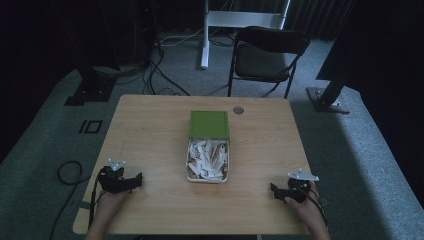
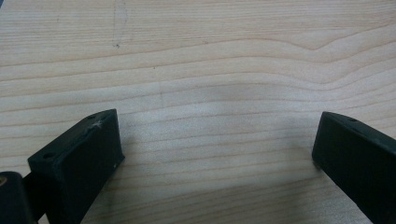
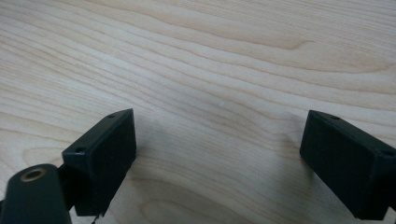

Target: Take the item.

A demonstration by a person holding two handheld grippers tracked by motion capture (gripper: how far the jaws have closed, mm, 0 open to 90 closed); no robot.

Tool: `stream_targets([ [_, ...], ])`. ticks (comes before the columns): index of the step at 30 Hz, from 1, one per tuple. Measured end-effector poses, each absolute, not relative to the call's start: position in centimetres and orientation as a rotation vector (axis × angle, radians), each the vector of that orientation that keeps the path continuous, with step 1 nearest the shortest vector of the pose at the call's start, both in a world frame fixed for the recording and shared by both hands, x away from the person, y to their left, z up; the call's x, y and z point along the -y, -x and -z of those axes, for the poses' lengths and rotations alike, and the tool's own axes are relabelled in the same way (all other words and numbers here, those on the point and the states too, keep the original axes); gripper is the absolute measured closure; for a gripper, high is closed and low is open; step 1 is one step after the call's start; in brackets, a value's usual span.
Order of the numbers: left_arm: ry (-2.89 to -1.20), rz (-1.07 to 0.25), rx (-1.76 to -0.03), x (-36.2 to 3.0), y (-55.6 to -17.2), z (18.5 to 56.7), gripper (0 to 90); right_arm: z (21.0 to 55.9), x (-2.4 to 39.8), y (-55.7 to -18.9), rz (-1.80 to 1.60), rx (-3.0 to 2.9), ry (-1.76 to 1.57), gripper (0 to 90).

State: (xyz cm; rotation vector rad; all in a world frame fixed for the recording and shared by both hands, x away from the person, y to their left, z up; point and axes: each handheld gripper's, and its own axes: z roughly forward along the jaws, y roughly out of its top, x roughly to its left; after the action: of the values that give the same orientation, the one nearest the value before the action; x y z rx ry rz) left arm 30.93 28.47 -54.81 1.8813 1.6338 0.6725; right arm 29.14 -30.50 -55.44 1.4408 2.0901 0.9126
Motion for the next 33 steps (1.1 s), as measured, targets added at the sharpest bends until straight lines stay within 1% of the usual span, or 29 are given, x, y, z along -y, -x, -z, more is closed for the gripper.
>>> stream_targets([
  [25, -1.881, -0.672, -1.634, -28.5, -30.9, 54.8, 2.3, 55.4, 30.3, -29.2, -0.923, -2.088, -1.445, 10.9],
  [29, -1.88, -0.672, -1.634, -28.5, -30.9, 54.8, 2.3, 54.9, 29.7, -29.6, -0.946, -2.091, -1.455, 11.1],
  [30, -1.88, -0.673, -1.634, -28.5, -30.9, 54.8, 2.3, 54.7, 29.6, -29.8, -0.944, -2.089, -1.451, 14.1],
  [33, -1.88, -0.672, -1.634, -28.5, -30.9, 54.8, 2.3, 54.2, 29.4, -30.1, -0.958, -2.079, -1.455, 13.7],
])
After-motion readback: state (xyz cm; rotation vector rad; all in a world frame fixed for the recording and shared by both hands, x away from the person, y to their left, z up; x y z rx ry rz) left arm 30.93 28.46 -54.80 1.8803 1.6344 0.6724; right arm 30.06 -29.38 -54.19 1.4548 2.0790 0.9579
